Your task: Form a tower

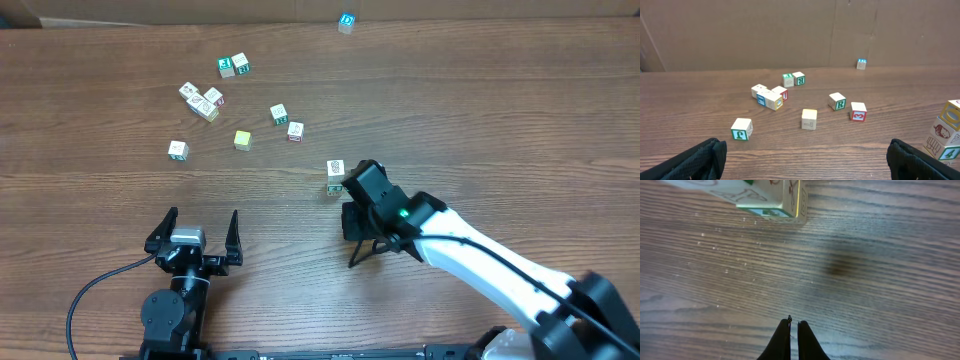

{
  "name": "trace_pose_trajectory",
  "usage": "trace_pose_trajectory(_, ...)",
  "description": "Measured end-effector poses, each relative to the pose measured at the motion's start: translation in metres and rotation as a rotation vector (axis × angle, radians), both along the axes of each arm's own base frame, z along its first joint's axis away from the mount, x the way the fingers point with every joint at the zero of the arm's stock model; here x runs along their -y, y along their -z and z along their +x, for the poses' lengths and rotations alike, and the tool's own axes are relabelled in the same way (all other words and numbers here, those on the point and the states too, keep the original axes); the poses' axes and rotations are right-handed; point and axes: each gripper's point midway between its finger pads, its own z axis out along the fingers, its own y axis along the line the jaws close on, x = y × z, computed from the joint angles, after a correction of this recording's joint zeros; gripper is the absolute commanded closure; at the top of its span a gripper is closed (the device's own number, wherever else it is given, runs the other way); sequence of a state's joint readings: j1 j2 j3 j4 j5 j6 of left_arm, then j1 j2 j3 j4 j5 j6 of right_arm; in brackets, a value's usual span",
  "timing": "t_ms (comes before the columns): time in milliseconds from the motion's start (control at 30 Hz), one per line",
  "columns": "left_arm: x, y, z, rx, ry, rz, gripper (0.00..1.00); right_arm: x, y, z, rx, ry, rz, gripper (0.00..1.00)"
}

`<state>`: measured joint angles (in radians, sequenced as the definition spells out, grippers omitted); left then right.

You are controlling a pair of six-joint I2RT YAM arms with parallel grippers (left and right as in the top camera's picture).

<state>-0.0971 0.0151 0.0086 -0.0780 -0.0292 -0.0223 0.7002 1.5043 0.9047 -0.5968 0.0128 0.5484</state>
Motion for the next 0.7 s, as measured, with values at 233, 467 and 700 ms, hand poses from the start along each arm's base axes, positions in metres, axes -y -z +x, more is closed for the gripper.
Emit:
trace_pose_trajectory(233, 0.000, 0.000, 0.000, 0.000, 0.000, 0.000, 0.00, -0.001, -0.042, 0.016, 0.158, 0.024, 0.071, 0.96)
trace_pose_trajectory(467, 0.000, 0.000, 0.000, 0.000, 0.000, 0.000, 0.00, -0.007, -0.038, 0.026, 0.179, 0.031, 0.074, 0.96)
trace_pose_trajectory(700, 0.000, 0.000, 0.000, 0.000, 0.000, 0.000, 0.00, -0.009, -0.024, 0.029, 0.165, 0.024, 0.053, 0.96)
